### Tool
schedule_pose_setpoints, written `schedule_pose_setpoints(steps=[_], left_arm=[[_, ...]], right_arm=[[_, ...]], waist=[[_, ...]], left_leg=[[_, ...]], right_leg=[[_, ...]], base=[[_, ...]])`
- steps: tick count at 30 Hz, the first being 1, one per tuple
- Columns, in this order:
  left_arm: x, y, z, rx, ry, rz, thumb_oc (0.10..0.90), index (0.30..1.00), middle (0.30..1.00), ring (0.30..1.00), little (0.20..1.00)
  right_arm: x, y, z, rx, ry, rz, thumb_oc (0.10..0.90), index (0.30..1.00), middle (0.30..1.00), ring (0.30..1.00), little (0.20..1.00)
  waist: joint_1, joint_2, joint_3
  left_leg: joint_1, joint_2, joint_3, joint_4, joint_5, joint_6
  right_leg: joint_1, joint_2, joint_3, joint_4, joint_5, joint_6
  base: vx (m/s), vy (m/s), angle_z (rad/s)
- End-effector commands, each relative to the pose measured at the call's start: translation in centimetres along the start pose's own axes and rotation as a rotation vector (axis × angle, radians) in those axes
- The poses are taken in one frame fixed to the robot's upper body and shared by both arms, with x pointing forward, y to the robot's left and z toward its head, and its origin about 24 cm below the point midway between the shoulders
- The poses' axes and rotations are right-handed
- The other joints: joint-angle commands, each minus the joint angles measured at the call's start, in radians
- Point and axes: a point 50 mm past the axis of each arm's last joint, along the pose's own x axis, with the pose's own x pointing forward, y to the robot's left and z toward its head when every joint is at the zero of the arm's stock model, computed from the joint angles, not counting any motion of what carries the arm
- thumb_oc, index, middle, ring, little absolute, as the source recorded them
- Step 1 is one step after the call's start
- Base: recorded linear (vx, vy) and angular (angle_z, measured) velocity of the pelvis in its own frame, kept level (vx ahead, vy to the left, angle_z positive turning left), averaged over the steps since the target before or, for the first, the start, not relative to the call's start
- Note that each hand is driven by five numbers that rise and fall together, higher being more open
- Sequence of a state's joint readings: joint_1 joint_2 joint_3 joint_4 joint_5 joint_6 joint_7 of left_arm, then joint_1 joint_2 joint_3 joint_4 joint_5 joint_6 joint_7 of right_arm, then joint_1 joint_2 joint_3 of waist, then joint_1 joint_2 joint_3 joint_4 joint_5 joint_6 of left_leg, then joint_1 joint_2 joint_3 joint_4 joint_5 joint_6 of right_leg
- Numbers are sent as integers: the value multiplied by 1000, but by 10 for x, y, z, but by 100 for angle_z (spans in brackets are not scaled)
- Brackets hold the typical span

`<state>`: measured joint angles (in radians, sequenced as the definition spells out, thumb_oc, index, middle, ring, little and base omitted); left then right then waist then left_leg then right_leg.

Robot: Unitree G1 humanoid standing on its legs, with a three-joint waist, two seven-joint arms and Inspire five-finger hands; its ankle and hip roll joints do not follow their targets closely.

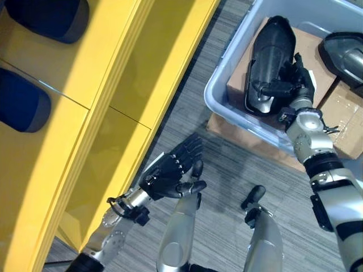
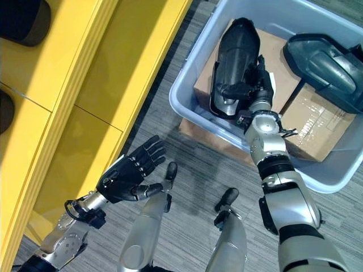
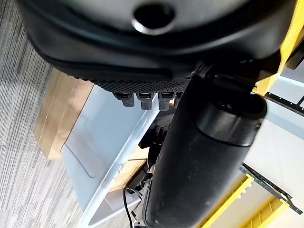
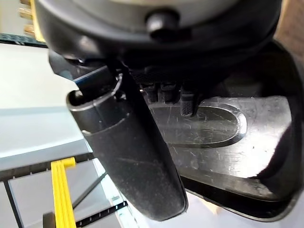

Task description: Move parts from the plastic box to the shelf.

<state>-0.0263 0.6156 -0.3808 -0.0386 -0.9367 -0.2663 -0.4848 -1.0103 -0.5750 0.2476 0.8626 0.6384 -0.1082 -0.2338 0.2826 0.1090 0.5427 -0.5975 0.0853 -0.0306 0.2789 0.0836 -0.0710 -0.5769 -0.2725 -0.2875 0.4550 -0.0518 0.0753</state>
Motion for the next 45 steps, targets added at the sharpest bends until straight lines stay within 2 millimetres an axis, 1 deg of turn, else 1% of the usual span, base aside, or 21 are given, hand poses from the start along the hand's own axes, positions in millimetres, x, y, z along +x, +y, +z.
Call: schedule_pose_setpoints(steps=[1, 3, 5, 8, 11, 13, 15, 16, 18, 19, 22, 24, 29, 30, 31, 34, 36, 38, 39, 43, 45], left_arm=[[8, -21, 26, 47, -149, -127, 900, 1000, 1000, 1000, 1000], [9, -22, 26, 48, -147, -131, 900, 1000, 1000, 1000, 1000], [10, -25, 26, 45, -151, -134, 900, 1000, 1000, 1000, 1000], [11, -26, 26, 41, -162, -134, 900, 1000, 1000, 1000, 1000], [11, -27, 25, 35, -163, -140, 900, 1000, 1000, 1000, 1000], [10, -28, 26, 34, -162, -138, 900, 1000, 1000, 1000, 1000], [11, -27, 28, 39, -162, -139, 900, 1000, 1000, 1000, 1000], [11, -28, 28, 38, -162, -139, 900, 1000, 1000, 1000, 1000], [11, -30, 27, 38, -161, -149, 900, 1000, 1000, 1000, 1000], [12, -30, 29, 44, -166, -151, 900, 1000, 1000, 1000, 1000], [9, -29, 31, 42, -171, -144, 900, 1000, 1000, 1000, 1000], [8, -28, 32, 46, -172, -146, 900, 1000, 1000, 1000, 1000], [0, -25, 35, 33, -184, -139, 900, 1000, 1000, 1000, 1000], [-1, -24, 35, 30, -185, -132, 900, 1000, 1000, 1000, 1000], [-7, -22, 36, 24, -187, -122, 900, 1000, 1000, 1000, 1000], [-12, -21, 38, 40, -187, -110, 900, 1000, 1000, 1000, 1000], [-14, -18, 41, 67, -199, -87, 900, 1000, 1000, 1000, 1000], [-12, -19, 44, 92, -199, -88, 900, 1000, 1000, 1000, 1000], [-8, -16, 49, 108, -208, -85, 900, 1000, 1000, 1000, 1000], [0, -16, 53, 117, -204, -72, 900, 1000, 1000, 1000, 1000], [1, -14, 52, 124, -196, -62, 900, 1000, 1000, 1000, 1000]], right_arm=[[4, -11, 87, 36, -384, -49, 900, 1000, 1000, 1000, 1000], [-1, -1, 94, 30, -410, -15, 900, 1000, 1000, 1000, 1000], [-3, 6, 97, 34, -426, 7, 900, 1000, 1000, 1000, 1000], [-6, 11, 103, 40, -456, -2, 900, 1000, 1000, 1000, 1000], [-8, 9, 110, 76, -495, -23, 900, 1000, 1000, 1000, 1000], [-10, 7, 119, 118, -529, -28, 900, 1000, 1000, 1000, 1000], [-12, 13, 128, 123, -559, -4, 900, 1000, 1000, 1000, 1000], [-15, 20, 134, 109, -576, 18, 900, 1000, 1000, 1000, 1000], [-18, 28, 141, 75, -610, 38, 900, 1000, 1000, 1000, 1000], [-18, 28, 144, 77, -617, 39, 900, 1000, 1000, 1000, 1000], [-24, 34, 149, -68, -665, 66, 900, 1000, 1000, 1000, 1000], [-25, 37, 148, -114, -660, 98, 900, 1000, 1000, 1000, 1000], [-41, 49, 151, -479, -778, 238, 900, 1000, 1000, 1000, 1000], [-43, 49, 152, -477, -792, 247, 900, 1000, 1000, 1000, 1000], [-52, 41, 142, -580, -791, 279, 900, 1000, 1000, 1000, 1000], [-61, 32, 130, -664, -809, 278, 900, 1000, 1000, 1000, 1000], [-74, 24, 109, -809, -843, 247, 900, 1000, 1000, 1000, 1000], [-79, 17, 95, -858, -827, 242, 900, 1000, 1000, 1000, 1000], [-81, 13, 80, -928, -813, 251, 900, 1000, 1000, 1000, 1000], [-78, 8, 72, -915, -801, 202, 900, 1000, 1000, 1000, 1000], [-79, 12, 67, -961, -824, 201, 900, 1000, 1000, 1000, 1000]], waist=[[-3, 13, -23], [-12, 10, -23], [-19, 14, -23], [-27, 17, -23], [-32, 21, -23], [-34, 23, -23], [-35, 23, -23], [-37, 25, -23], [-39, 29, -23], [-38, 31, -23], [-45, 30, -23], [-46, 28, -23], [-60, 16, -23], [-63, 14, -23], [-77, -2, -23], [-89, -18, -23], [-111, -40, -23], [-129, -55, -23], [-144, -64, -23], [-150, -66, -23], [-149, -64, -23]], left_leg=[[49, -75, 41, -31, -81, 76], [52, -71, 47, -29, -82, 75], [56, -68, 50, -26, -84, 73], [65, -65, 61, -32, -84, 70], [75, -63, 65, -43, -81, 70], [83, -64, 66, -50, -80, 69], [88, -65, 69, -59, -77, 69], [95, -65, 70, -63, -76, 68], [110, -66, 75, -73, -74, 67], [91, -62, 81, -75, -53, 72], [110, -59, 89, -83, -52, 70], [115, -58, 91, -85, -51, 69], [139, -47, 102, -79, -55, 66], [142, -46, 102, -79, -56, 65], [155, -39, 106, -82, -55, 63], [163, -30, 112, -94, -51, 61], [164, -19, 121, -117, -41, 59], [158, -13, 126, -126, -38, 58], [150, -7, 134, -135, -33, 56], [136, -7, 136, -139, -31, 53], [129, -10, 134, -139, -29, 53]], right_leg=[[46, 140, 0, 78, -126, -43], [48, 140, 7, 67, -120, -40], [51, 140, 15, 60, -118, -40], [56, 142, 22, 43, -112, -38], [61, 142, 29, 31, -108, -38], [69, 143, 31, 21, -105, -36], [71, 143, 32, 11, -100, -34], [77, 144, 34, 6, -99, -34], [90, 144, 37, -7, -96, -35], [74, 145, 25, -13, -76, -44], [90, 144, 30, -34, -66, -41], [96, 143, 30, -42, -63, -41], [124, 140, 35, -66, -52, -39], [128, 141, 35, -70, -50, -38], [144, 144, 39, -85, -45, -35], [152, 149, 43, -104, -36, -30], [151, 160, 52, -138, -16, -20], [143, 167, 58, -156, -5, -14], [130, 171, 63, -169, 5, -10], [116, 173, 65, -175, 7, -10], [110, 173, 61, -174, 8, -10]], base=[[-8, -43, -2], [0, 0, 0], [-4, 3, -4], [-21, 23, -19], [-16, 19, -9], [-11, -5, -2], [-31, -11, -8], [-22, 1, -9], [-53, 16, -5], [-93, 20, -4], [-28, 5, -1], [-8, -3, -3], [-11, -10, -5], [-8, -39, -3], [-8, -45, -2], [-17, -55, -3], [-62, -98, -10], [-84, -106, -20], [-69, -67, -27], [-55, -26, -18], [-37, 1, -2]])
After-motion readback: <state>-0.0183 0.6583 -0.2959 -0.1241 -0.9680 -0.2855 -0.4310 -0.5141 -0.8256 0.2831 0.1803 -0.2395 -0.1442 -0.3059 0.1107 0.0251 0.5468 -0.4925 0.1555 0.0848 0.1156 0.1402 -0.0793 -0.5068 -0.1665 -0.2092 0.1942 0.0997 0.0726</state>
